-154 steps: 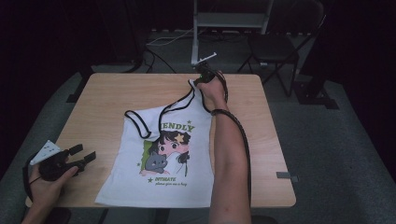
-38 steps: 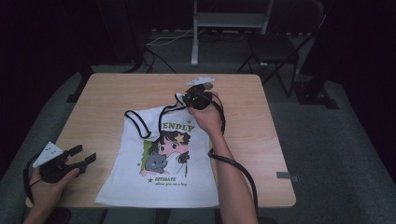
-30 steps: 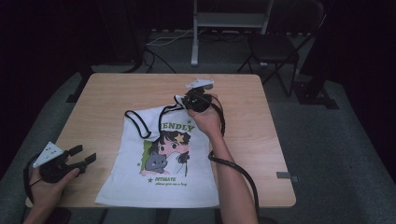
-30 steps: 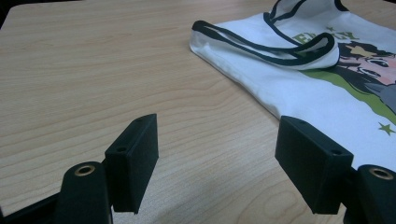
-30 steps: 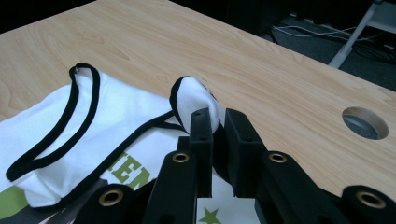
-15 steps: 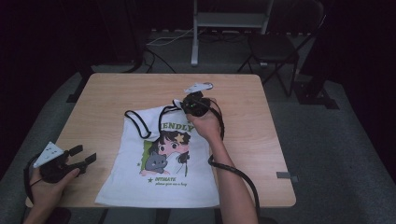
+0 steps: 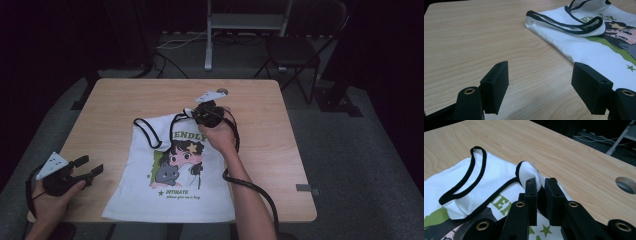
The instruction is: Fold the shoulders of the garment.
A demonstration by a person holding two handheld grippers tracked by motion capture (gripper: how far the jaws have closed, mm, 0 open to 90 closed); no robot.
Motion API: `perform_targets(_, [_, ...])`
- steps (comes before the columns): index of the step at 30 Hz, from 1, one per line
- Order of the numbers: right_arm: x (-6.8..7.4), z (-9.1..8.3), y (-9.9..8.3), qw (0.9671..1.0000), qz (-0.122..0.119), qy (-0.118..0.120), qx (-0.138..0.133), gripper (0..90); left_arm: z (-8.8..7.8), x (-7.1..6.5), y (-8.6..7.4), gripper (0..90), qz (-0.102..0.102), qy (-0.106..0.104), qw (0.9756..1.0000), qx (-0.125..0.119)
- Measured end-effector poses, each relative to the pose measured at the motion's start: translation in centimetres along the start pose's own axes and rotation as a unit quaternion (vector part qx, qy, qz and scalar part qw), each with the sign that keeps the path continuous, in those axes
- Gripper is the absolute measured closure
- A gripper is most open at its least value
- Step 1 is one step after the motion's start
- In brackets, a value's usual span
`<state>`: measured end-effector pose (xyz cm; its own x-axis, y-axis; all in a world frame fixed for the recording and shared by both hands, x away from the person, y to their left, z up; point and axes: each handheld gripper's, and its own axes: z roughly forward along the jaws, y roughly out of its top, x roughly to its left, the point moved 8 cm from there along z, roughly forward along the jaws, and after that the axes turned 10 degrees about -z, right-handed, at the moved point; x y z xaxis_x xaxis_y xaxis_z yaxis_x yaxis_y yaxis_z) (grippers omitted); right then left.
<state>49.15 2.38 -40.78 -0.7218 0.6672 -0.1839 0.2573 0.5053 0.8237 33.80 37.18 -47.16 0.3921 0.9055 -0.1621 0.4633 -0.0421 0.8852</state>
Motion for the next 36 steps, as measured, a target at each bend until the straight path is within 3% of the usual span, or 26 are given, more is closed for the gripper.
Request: perform_targets(36, [2.1, -0.2, -1.3, 0.9996, -0.024, 0.013, 0.007, 81.0, 0.0, -0.2, 0.0, 29.7, 0.005, -0.001, 1.0, 0.001])
